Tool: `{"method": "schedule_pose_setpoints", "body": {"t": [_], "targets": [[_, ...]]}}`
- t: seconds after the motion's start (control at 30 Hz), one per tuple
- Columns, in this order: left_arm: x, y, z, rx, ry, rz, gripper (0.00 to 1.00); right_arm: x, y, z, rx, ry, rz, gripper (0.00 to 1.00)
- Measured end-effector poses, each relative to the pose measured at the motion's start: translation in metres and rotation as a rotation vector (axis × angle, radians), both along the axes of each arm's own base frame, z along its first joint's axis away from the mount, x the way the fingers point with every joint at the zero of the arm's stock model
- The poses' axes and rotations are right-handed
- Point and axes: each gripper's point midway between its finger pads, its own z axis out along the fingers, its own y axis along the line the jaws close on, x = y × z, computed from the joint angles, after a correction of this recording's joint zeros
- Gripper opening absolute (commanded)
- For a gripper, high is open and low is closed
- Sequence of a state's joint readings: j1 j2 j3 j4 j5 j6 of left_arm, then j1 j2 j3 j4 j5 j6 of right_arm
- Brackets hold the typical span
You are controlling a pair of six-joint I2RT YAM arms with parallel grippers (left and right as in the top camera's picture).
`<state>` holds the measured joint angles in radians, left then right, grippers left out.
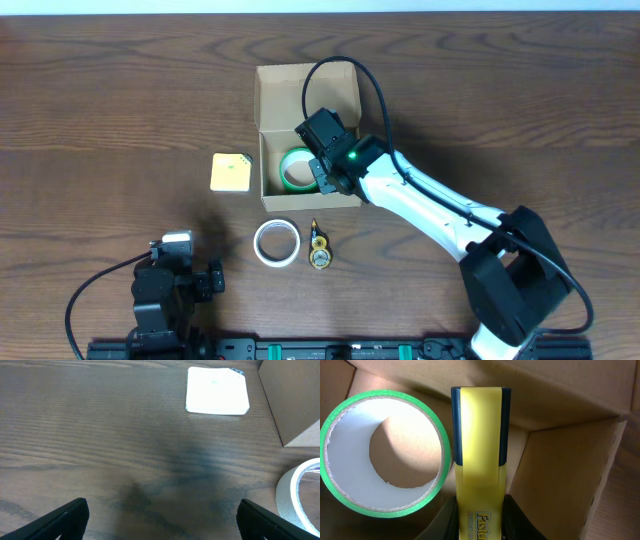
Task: Pack container
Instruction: 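Lower the highlighter into the box beside the tape and release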
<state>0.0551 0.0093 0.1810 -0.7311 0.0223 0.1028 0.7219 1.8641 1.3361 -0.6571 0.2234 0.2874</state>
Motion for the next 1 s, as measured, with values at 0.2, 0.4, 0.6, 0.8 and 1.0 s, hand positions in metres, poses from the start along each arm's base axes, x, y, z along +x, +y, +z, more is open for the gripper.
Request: {"method": "schedule_pose_setpoints", "body": {"t": [0.2,0.4,0.6,0.8,1.0], "targets": [[0.000,0.000,0.000,0.000,0.000,0.000,0.95,0.000,0.001,0.000,0.001,-0.001,0.008,0.24],[0.000,0.000,0.000,0.000,0.000,0.000,0.95,0.001,0.001,0.000,0.002,-0.003,0.011,0.40],[0.000,0.000,0.000,0.000,0.000,0.000,0.95,0.005,0.005,0.003,0.017,-0.021,0.014,0.48],[0.000,0.000,0.000,0.000,0.000,0.000,0.95,0.021,0.020,0.014,0.080,-0.095,0.021,0.48],[0.000,0.000,0.000,0.000,0.000,0.000,0.95,0.022,0.021,0.057,0.143,-0.170,0.022,0.56]]}}
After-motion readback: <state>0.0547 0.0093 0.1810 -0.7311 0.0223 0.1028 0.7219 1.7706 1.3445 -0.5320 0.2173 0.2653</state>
